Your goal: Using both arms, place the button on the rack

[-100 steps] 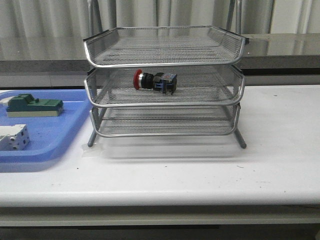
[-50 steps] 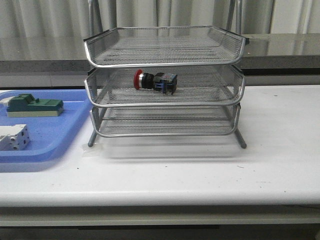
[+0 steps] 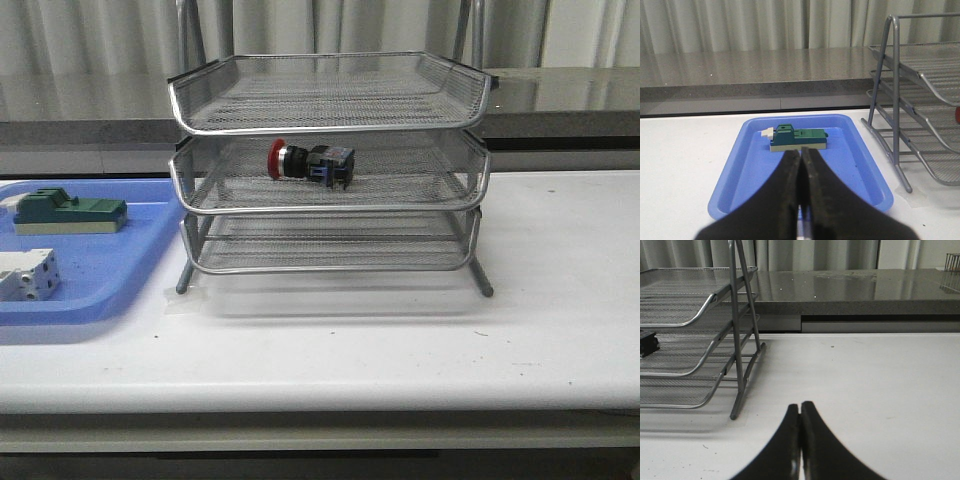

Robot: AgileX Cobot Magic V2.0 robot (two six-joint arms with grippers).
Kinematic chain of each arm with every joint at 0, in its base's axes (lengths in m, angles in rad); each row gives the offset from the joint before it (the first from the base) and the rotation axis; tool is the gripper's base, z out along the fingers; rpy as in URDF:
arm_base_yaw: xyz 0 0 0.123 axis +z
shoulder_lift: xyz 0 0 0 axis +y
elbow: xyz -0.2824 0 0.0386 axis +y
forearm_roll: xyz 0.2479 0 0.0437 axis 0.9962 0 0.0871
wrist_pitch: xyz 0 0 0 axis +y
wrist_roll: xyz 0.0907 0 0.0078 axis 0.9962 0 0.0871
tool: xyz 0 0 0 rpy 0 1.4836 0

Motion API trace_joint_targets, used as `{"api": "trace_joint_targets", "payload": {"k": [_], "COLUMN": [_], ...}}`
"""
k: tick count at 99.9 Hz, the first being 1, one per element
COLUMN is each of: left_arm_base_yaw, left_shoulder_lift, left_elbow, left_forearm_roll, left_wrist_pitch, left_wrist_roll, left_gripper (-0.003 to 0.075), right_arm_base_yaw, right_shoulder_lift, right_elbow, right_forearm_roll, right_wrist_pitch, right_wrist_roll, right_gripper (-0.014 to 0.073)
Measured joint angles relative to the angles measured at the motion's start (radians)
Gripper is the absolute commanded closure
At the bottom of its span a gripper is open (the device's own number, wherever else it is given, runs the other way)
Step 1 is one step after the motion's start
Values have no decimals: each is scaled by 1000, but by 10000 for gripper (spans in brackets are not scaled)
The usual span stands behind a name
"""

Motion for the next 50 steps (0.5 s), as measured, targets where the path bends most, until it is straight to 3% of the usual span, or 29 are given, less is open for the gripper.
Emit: {"api": "trace_joint_targets", "payload": {"k": [50], "left_arm_base_yaw": [0], "left_shoulder_lift": [-86], "left_elbow": [27], "left_forearm_roll": [25], "left_wrist_pitch": [-48], "left_wrist_roll": [-22], "left_gripper": [741], "right_arm_base_yaw": [0], "right_shoulder_lift": [0], "right_elbow": [0], "right_forearm_roll": [-2], "right_wrist_pitch": [-2], "right_wrist_roll": [0], "right_gripper": [655]}}
